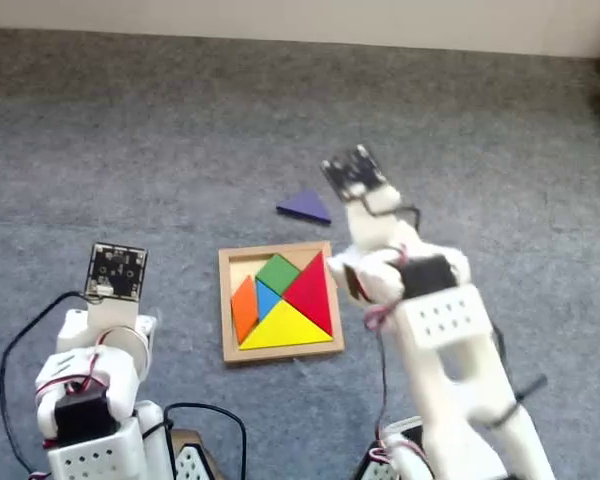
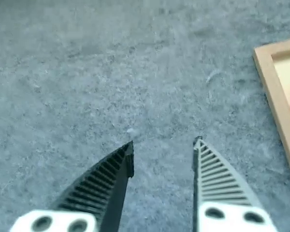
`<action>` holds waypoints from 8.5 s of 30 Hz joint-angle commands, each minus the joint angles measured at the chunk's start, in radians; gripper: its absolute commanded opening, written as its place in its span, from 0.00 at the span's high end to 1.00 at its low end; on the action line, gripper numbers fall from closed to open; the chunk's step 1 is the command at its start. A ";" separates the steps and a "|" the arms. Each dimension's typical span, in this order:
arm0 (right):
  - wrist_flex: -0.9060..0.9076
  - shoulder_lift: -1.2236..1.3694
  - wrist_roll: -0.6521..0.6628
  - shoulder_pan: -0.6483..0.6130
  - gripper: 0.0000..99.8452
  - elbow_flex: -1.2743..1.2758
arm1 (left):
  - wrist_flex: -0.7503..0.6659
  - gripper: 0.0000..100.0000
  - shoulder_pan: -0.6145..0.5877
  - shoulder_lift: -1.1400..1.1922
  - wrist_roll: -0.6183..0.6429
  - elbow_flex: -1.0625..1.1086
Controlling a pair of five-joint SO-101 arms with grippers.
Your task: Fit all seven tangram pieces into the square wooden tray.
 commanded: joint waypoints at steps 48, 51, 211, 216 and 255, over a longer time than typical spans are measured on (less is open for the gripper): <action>-0.305 1.242 -0.026 -0.151 0.85 -0.819 | -0.083 0.78 -0.010 -0.008 0.005 0.168; -0.269 1.242 -0.025 -0.151 0.88 -0.820 | -0.083 0.78 -0.010 -0.008 0.005 0.171; -0.004 -1.135 -0.071 0.441 0.95 0.958 | -0.038 0.72 0.300 1.164 -0.052 -0.960; -0.007 -1.250 -0.081 0.446 0.95 1.101 | -0.038 0.72 0.355 1.371 -0.055 -1.113; 0.001 -1.247 -0.077 0.446 0.95 1.144 | -0.091 0.79 0.421 2.786 -0.014 -2.356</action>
